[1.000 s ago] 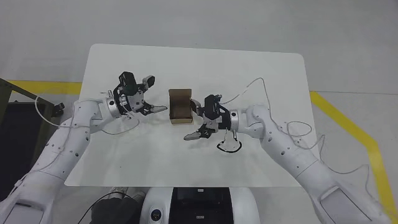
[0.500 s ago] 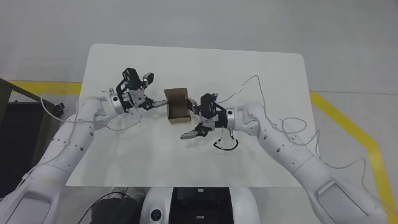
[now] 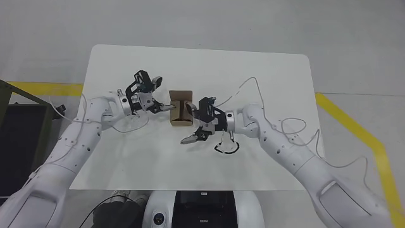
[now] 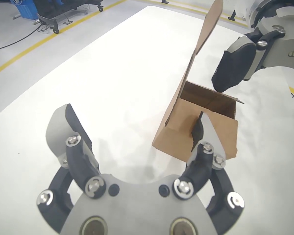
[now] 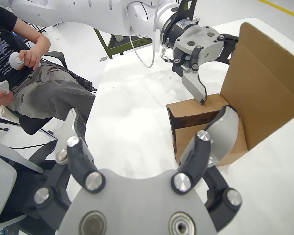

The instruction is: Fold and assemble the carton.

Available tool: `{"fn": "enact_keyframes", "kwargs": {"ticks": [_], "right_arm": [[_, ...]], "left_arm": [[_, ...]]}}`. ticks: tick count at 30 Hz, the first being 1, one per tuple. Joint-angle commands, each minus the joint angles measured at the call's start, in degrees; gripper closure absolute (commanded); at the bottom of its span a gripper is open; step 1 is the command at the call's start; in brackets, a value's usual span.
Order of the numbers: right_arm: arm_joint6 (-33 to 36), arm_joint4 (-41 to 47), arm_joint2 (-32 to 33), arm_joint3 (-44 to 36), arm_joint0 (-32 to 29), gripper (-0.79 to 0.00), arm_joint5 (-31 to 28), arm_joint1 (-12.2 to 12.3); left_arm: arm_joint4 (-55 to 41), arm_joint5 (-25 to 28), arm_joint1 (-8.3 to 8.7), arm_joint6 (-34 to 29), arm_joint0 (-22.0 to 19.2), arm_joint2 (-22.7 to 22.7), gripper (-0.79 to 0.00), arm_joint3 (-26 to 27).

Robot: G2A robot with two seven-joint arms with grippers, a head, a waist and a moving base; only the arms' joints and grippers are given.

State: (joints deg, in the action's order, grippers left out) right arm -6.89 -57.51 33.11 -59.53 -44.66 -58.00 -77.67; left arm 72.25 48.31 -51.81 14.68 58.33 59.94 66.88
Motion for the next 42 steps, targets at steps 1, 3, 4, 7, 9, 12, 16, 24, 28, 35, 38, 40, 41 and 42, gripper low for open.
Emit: {"fn": "enact_keyframes", "kwargs": {"ticks": [1,3,4,7,9,12,16,24,28,35,38,40,41,42], "right_arm": [[0.5,0.1,-0.4,0.6,0.3,-0.785,0.0,-0.3],[1.4,0.4,-0.8,1.0,0.7,-0.785,0.0,-0.7],[1.7,0.6,-0.9,1.1,0.9,-0.785,0.0,-0.9],[2.8,0.9,-1.2,1.6,1.3,-0.785,0.2,-1.4],[3.4,1.1,-1.4,1.8,1.5,-0.785,0.4,-1.7],[4.1,1.3,-1.7,2.1,1.7,-0.785,0.5,-2.2],[4.6,1.5,-1.7,2.6,1.9,-0.785,0.6,-2.6],[3.6,1.2,-0.2,2.1,1.5,-0.785,0.0,-2.7],[2.0,0.4,1.6,0.2,0.5,-0.785,0.0,-1.8],[-0.4,-0.7,5.4,-4.0,-1.9,-0.785,0.0,0.5],[-1.0,-0.7,6.8,-6.1,-2.9,-0.785,0.0,1.6],[-1.1,-0.6,7.8,-7.1,-3.5,-0.785,0.0,2.4],[-1.1,-0.6,8.4,-7.4,-3.7,-0.785,0.0,2.8],[-1.2,-0.5,9.0,-7.6,-4.0,-0.785,0.0,3.1]], "left_arm": [[0.3,-0.4,-0.13,-1.0,-0.1,-0.2,-0.785,0.3],[0.8,-0.8,-0.21,-1.8,-0.2,-0.2,-0.785,0.9],[0.7,-0.8,-0.24,-2.0,-0.2,-0.2,-0.785,1.2],[1.2,-1.0,-0.23,-2.8,0.0,0.1,-0.785,2.2],[1.7,-1.2,-0.17,-3.2,0.2,0.4,-0.785,2.9],[2.2,-1.3,-0.10,-3.8,0.7,0.8,-0.785,3.9],[2.7,-1.7,-0.14,-4.8,1.2,0.9,-0.785,4.9],[1.1,-1.2,-0.06,-2.6,2.1,2.7,-0.785,5.7],[-0.6,0.3,0.45,-0.4,3.3,5.3,-0.785,6.7],[-5.4,4.7,1.38,0.6,5.5,9.9,-0.785,6.6],[-6.9,6.3,1.78,-0.3,6.3,11.7,-0.785,6.4],[-7.8,6.7,1.95,-1.0,6.7,12.6,-0.785,6.3],[-8.1,6.9,2.00,-1.4,6.8,12.9,-0.785,6.3],[-8.4,6.9,2.03,-2.0,6.9,13.1,-0.785,6.4]]}}
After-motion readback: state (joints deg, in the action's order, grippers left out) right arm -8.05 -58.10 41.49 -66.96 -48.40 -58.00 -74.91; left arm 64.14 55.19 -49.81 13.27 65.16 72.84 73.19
